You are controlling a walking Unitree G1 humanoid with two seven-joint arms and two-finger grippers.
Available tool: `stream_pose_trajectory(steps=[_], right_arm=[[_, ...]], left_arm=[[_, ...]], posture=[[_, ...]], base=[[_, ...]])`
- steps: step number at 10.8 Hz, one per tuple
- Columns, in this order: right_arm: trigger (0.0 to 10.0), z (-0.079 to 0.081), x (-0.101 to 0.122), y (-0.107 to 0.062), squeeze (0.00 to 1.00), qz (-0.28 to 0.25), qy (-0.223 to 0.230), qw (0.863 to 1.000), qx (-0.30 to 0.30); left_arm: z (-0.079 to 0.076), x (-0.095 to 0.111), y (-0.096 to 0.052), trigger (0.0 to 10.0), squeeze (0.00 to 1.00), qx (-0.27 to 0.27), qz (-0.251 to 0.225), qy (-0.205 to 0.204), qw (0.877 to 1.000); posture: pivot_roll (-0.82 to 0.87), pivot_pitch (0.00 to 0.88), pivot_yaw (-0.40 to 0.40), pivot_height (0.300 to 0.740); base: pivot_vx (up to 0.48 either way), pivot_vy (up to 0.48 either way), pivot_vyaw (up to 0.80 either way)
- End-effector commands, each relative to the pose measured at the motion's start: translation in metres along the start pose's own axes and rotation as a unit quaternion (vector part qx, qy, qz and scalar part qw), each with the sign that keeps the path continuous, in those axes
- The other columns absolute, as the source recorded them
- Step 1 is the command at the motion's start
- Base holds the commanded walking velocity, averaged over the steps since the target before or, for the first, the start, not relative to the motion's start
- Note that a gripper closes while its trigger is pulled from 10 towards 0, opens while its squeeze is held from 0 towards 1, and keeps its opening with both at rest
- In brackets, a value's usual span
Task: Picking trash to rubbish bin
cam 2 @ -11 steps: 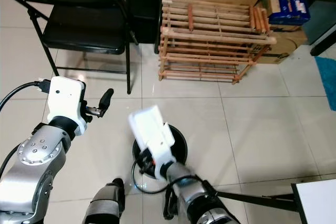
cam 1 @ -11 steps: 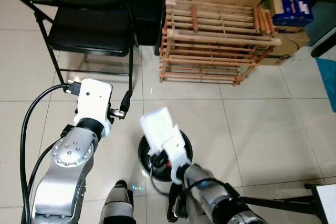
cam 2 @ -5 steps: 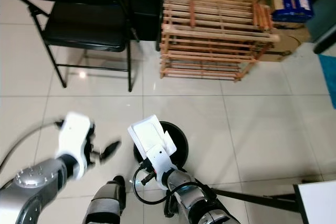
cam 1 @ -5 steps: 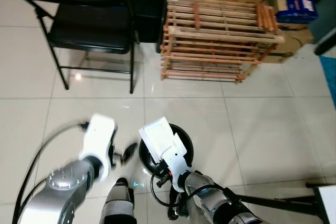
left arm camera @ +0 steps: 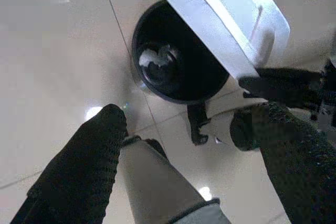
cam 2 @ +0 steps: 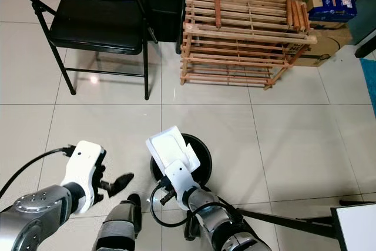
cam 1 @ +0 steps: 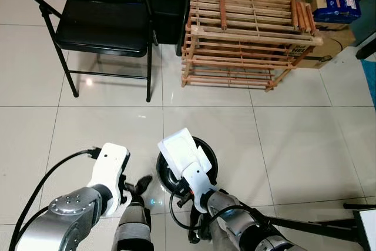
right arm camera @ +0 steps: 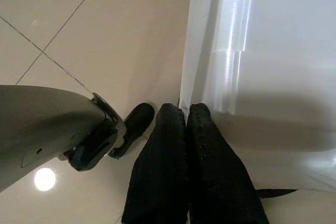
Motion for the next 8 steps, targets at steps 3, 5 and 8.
stream_pose_trajectory(steps=[3, 5, 8], right_arm=[[10.0, 0.0056, -0.0172, -0.0041, 1.0, 0.026, 0.016, 1.0, 0.005], [10.0, 0.0037, -0.0181, -0.0048, 1.0, 0.025, 0.014, 1.0, -0.001], [10.0, 0.0015, -0.0195, -0.0062, 1.0, 0.023, 0.018, 1.0, -0.007]], left_arm=[[-0.006, -0.0068, -0.0031, 10.0, 0.0, -0.018, 0.015, -0.006, 1.0], [-0.007, -0.0073, -0.0035, 10.0, 0.0, -0.019, 0.018, -0.008, 1.0], [-0.0079, -0.0071, -0.0024, 10.0, 0.0, -0.021, 0.02, -0.011, 1.0]], posture=[[0.53, 0.389, -0.15, 0.74], [0.52, 0.393, -0.151, 0.74], [0.52, 0.393, -0.152, 0.74]], base=[[0.0, 0.0, 0.0], [0.0, 0.0, 0.0], [0.0, 0.0, 0.0]])
Point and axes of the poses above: a point about 5 cm out from each wrist's last joint towards the gripper, its own y axis pointing out of the wrist towards the gripper, its own x axis along the axis of the wrist's last joint, z = x × y, the point moved 4 cm from there along y, pointing out of the wrist towards the gripper, and after that the axes turned 4 degrees about -y, right-handed, at the moved point
